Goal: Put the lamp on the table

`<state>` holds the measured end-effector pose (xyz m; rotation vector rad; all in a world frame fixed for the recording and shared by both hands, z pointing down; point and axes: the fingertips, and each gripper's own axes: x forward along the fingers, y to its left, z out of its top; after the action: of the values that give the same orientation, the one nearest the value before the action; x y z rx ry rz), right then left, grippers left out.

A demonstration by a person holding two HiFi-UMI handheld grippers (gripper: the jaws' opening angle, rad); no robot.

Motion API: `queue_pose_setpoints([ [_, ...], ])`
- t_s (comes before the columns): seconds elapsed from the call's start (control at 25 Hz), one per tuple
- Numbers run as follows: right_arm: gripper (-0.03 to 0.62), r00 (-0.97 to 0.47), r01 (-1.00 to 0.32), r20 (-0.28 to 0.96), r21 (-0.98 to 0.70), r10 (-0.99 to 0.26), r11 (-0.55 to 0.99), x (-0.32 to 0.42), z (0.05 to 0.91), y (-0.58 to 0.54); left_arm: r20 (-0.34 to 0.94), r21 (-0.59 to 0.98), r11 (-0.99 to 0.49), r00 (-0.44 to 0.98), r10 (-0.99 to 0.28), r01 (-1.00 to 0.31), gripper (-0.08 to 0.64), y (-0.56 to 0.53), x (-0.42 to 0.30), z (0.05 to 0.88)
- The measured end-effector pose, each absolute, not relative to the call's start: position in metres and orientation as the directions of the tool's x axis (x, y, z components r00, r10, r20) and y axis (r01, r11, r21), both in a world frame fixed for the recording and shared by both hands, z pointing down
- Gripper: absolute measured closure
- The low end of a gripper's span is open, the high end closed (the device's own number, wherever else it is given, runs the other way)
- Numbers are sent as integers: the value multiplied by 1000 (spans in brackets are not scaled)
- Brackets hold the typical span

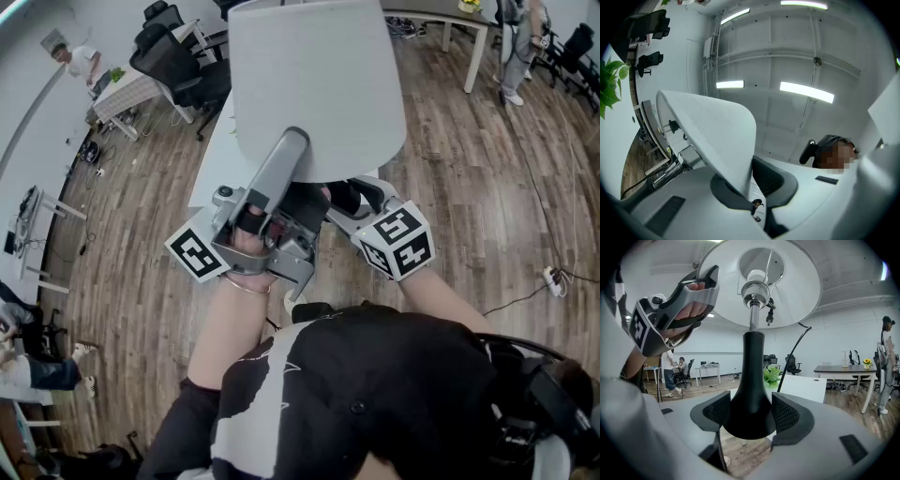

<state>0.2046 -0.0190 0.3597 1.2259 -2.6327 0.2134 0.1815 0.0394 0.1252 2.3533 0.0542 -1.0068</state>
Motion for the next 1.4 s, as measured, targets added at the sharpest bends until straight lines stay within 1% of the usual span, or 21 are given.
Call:
queue_pose_setpoints([
  [0.28, 308, -637, -757, 275, -49, -720, 651, 202, 364, -20, -682, 484, -842, 705, -193, 238, 543, 36, 179, 128],
  [0.64, 304, -690, -709, 278, -74, -669, 701, 193, 381, -31, -685, 477, -859, 691, -230, 187, 543, 25, 174, 144],
  [0.88, 302, -726, -669, 292, -92, -622, 738, 119, 383, -40, -684, 476, -867, 683, -258, 149, 544, 14, 104, 145],
  [1.24, 299, -772, -615, 297, -122, -563, 779, 54, 388, -92, -684, 498, -863, 651, -328, 89, 545, -45, 40, 147],
  [1.4, 299, -784, -597, 300, -129, -543, 792, 25, 390, -117, -678, 499, -864, 653, -338, 70, 545, -70, 15, 149],
])
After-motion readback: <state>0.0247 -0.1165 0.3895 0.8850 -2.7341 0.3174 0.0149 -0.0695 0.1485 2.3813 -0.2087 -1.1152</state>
